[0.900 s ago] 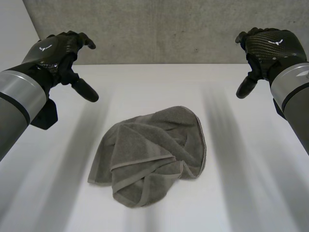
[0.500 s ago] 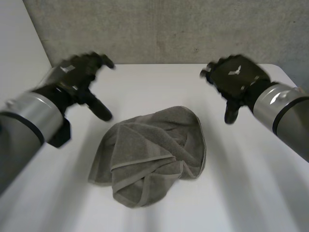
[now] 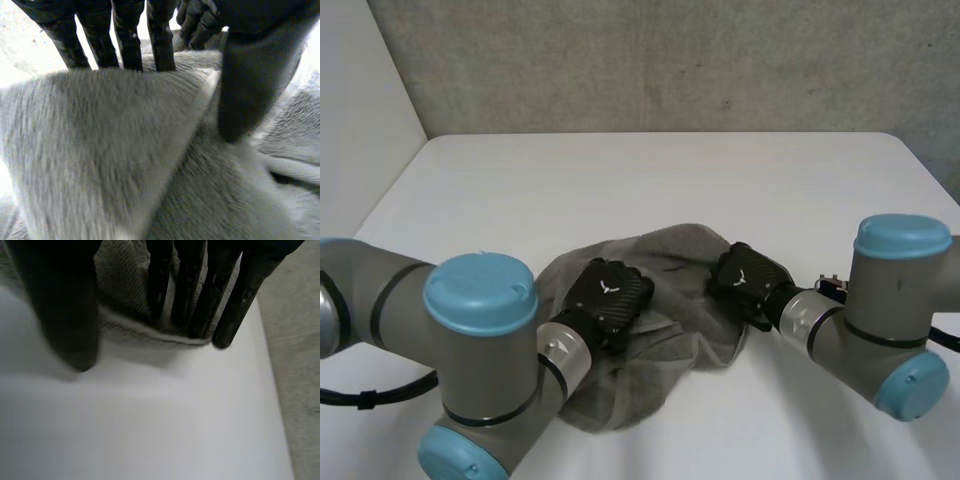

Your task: Fold the towel.

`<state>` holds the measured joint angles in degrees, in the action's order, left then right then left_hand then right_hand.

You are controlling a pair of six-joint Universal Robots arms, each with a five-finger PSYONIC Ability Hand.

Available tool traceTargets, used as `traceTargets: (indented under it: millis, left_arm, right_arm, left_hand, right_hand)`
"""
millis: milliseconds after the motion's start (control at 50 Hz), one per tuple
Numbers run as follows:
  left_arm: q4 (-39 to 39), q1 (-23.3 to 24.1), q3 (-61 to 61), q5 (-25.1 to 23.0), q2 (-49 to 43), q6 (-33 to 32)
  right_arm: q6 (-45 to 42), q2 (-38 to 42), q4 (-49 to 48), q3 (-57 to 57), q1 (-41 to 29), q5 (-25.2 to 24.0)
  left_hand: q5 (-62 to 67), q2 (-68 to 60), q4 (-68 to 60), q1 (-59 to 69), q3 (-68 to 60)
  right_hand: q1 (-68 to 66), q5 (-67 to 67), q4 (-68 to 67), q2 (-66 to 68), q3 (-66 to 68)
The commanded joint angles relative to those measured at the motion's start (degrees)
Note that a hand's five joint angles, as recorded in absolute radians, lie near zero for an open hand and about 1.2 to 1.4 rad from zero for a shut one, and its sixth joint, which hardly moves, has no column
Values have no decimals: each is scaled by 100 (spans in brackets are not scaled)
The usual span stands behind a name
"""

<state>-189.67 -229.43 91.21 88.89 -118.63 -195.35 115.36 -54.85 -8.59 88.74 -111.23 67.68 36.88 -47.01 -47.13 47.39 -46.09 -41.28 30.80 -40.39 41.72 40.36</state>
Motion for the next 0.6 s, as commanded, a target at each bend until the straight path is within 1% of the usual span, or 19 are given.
traceTargets:
  millis: [20,120,220,260,280,300,320,360,380,420,440,460,480,520,540,580,600]
  left_arm:
    - [-44,73,2,383,111,-205]
    - [-44,39,-94,366,366,-249]
    - [-79,-155,-288,366,569,-275]
    - [-140,-496,-550,366,560,-310]
    - [-140,-498,-552,366,560,-310]
    - [-201,-750,-708,366,552,-371]
    - [-202,-753,-710,366,551,-372]
    - [-359,-1242,-1130,366,429,-608]
    - [-360,-1245,-1132,366,428,-609]
    - [-456,-1682,-1613,366,175,-1003]
    - [-457,-1684,-1615,366,174,-1005]
    - [-509,-1850,-1876,366,17,-1205]
    - [-510,-1851,-1879,366,15,-1207]
    - [-562,-2087,-2290,375,-230,-1469]
    - [-562,-2089,-2292,375,-231,-1470]
    - [-545,-2237,-2432,357,-353,-1567]
    - [-545,-2238,-2433,357,-354,-1567]
  right_arm:
    - [145,-60,-416,-6,-30,8]
    - [329,-218,-442,11,-30,8]
    - [576,-412,-433,12,-21,61]
    - [934,-595,-346,-15,5,130]
    - [936,-597,-345,-15,5,131]
    - [1223,-710,-258,-24,14,218]
    - [1226,-711,-257,-24,14,219]
    - [1969,-929,232,-93,22,272]
    - [1973,-931,235,-94,22,272]
    - [2699,-1088,926,-242,5,175]
    - [2702,-1089,929,-243,5,175]
    - [3007,-1141,1216,-348,-4,88]
    - [3010,-1141,1219,-349,-4,87]
    - [3465,-1229,1534,-428,-21,-53]
    - [3467,-1229,1535,-428,-21,-54]
    - [3834,-1291,1562,-419,-30,-159]
    - [3836,-1291,1562,-419,-30,-159]
  left_hand:
    - [3309,-3295,-3284,3258,-3387]
    - [3312,-3299,-3287,3261,-3391]
    - [3312,-3299,-3287,3261,-3391]
    - [3312,-3299,-3287,3261,-3391]
    - [3312,-3299,-3287,3261,-3391]
    - [3312,-3299,-3287,3261,-3391]
    - [3312,-3299,-3287,3261,-3391]
    - [3312,-3299,-3287,3261,-3391]
    - [3312,-3299,-3287,3261,-3391]
    - [3312,-3299,-3287,3261,-3391]
    - [3312,-3299,-3287,3261,-3391]
    - [3312,-3299,-3287,3261,-3391]
    - [3312,-3299,-3287,3261,-3391]
    - [3312,-3299,-3287,3261,-3391]
    - [3312,-3299,-3287,3261,-3391]
    - [3214,-3201,-3189,3163,-3293]
    - [3213,-3200,-3189,3162,-3292]
  right_hand:
    - [-3732,3780,-3821,3687,3824]
    - [-3872,3920,-3961,3828,3964]
    - [-3872,3920,-3961,3828,3964]
    - [-3872,3920,-3961,3828,3964]
    - [-3872,3920,-3961,3828,3964]
    - [-3872,3920,-3961,3828,3964]
    - [-3872,3920,-3961,3828,3964]
    - [-3872,3920,-3961,3828,3964]
    - [-3872,3920,-3961,3828,3964]
    - [-3872,3920,-3961,3828,3964]
    - [-3872,3920,-3961,3828,3964]
    - [-3872,3920,-3961,3828,3964]
    - [-3872,3920,-3961,3828,3964]
    - [-3872,3920,-3961,3828,3964]
    - [-3872,3920,-3961,3828,3964]
    - [-3872,3920,-3961,3828,3964]
    - [-3872,3920,-3961,3828,3964]
